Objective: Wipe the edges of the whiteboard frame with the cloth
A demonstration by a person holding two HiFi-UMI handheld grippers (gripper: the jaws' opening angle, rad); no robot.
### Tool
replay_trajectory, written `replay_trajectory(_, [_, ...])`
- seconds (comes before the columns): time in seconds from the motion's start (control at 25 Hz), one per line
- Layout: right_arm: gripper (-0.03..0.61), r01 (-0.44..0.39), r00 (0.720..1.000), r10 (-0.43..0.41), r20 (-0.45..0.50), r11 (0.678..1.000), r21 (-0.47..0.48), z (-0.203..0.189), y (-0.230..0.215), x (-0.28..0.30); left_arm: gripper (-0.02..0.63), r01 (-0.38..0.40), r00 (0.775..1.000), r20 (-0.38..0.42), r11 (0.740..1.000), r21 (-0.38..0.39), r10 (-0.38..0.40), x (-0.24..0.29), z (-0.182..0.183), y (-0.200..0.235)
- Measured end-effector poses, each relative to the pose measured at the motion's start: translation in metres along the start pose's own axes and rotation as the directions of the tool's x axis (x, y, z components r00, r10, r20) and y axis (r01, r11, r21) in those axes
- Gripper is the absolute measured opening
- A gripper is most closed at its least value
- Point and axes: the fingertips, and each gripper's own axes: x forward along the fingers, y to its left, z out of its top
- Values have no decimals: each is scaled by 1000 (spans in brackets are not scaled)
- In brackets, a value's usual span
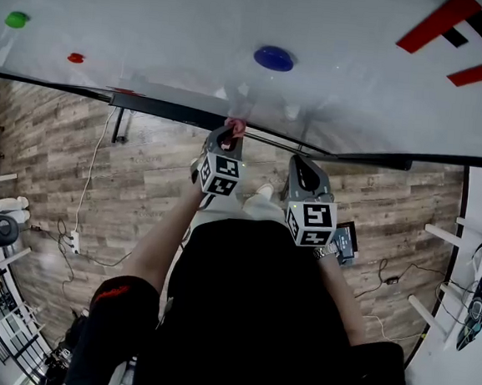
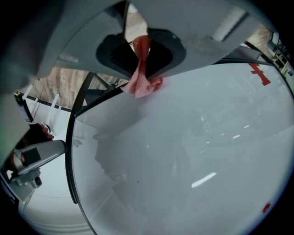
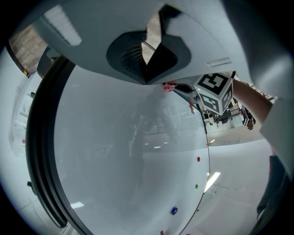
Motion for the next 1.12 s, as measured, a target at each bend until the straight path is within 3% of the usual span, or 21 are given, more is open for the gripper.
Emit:
replay_trajectory(0.6, [2, -1, 1000, 1, 1, 1000, 10, -3, -12, -6, 48, 1, 1000, 12, 1000, 16, -1, 6, 8, -20])
replay_trajectory(1.12, [2, 28, 1000, -28, 6, 999, 31, -10, -26, -21, 48, 68, 998, 13, 996, 51, -69, 11, 16, -55])
